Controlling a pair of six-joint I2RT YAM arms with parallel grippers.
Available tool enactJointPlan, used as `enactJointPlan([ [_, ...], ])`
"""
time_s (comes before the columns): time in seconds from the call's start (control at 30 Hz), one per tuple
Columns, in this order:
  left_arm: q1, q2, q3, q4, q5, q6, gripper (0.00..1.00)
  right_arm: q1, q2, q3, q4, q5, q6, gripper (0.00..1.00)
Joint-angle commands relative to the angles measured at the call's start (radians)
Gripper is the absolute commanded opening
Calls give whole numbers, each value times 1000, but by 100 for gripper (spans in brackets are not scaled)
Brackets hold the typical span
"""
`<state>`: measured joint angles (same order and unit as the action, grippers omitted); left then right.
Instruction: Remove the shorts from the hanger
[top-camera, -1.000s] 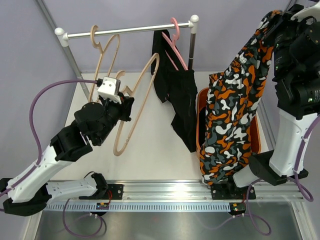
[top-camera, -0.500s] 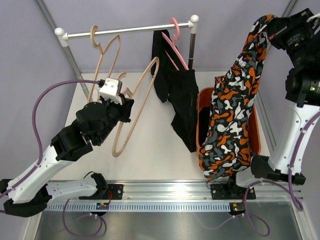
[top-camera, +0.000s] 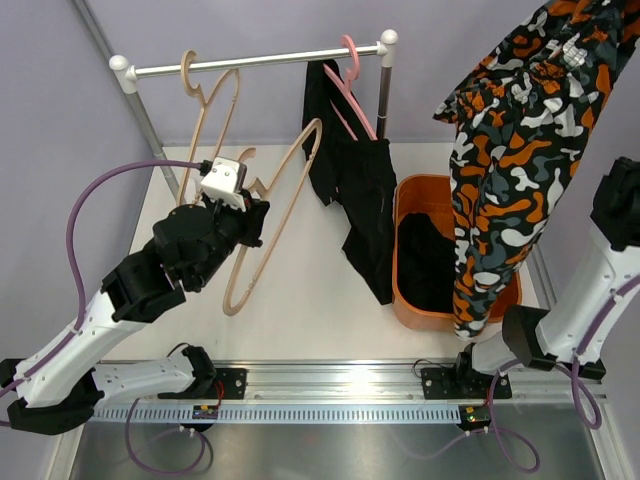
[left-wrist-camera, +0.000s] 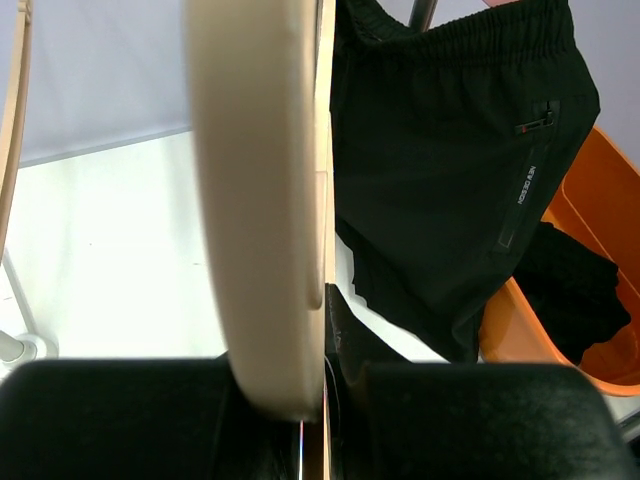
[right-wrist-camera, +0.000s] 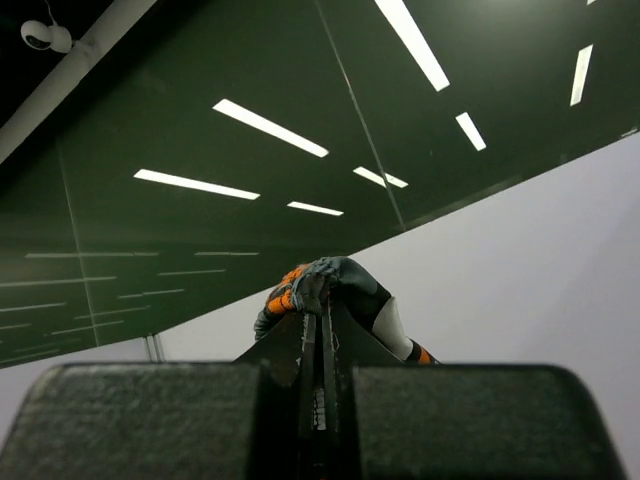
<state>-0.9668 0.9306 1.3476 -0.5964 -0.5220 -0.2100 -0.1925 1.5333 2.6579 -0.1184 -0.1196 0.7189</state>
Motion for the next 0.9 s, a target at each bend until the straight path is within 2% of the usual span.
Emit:
enactJointPlan([
  [0.0, 5, -18, -10, 33, 13, 0, 0, -7, 117, -30, 73, 29, 71, 0],
  [0.07, 5, -16, -16, 35, 16, 0, 0, -7, 128, -32, 45, 9, 77, 0],
  [0.13, 5, -15, -28, 41, 22, -2, 0, -7, 113, -117, 39, -12, 86, 0],
  [0.23, 5, -13, -31, 46, 36, -3, 0, -7, 54, -317, 73, -46, 93, 0],
  [0.37, 7, -19, -41, 44, 37, -5, 0, -7, 7, -475, -33, -124, 82, 0],
  [0.47, 7, -29, -54, 56, 37, -8, 0, 2, -94, -704, -84, -167, 59, 0],
  [0.5, 7, -29, -57, 58, 40, -8, 0, 34, -132, -868, -73, -164, 33, 0],
  [0.53, 7, -24, -56, 60, 42, -9, 0, 57, -174, -948, -85, -137, 13, 0],
  [0.57, 7, -24, -59, 61, 46, -12, 0, 91, -265, -1136, -54, -68, -33, 0],
  [0.63, 8, -19, -59, 60, 57, -17, 0, 191, -352, -1310, -49, -3, -55, 0],
  [0.67, 8, -18, -59, 60, 60, -23, 0, 238, -431, -1512, 12, 36, -30, 0],
  [0.73, 8, -16, -56, 58, 60, -34, 0, 312, -496, -1720, 78, 69, 34, 0],
  [0.77, 10, -13, -56, 55, 59, -38, 0, 330, -533, -1923, 194, 86, 106, 0],
  [0.83, 11, -12, -48, 44, 51, -54, 0, 373, -539, -2096, 270, 110, 178, 0],
  [0.87, 11, -12, -44, 32, 47, -57, 0, 384, -530, -2250, 358, 142, 241, 0],
])
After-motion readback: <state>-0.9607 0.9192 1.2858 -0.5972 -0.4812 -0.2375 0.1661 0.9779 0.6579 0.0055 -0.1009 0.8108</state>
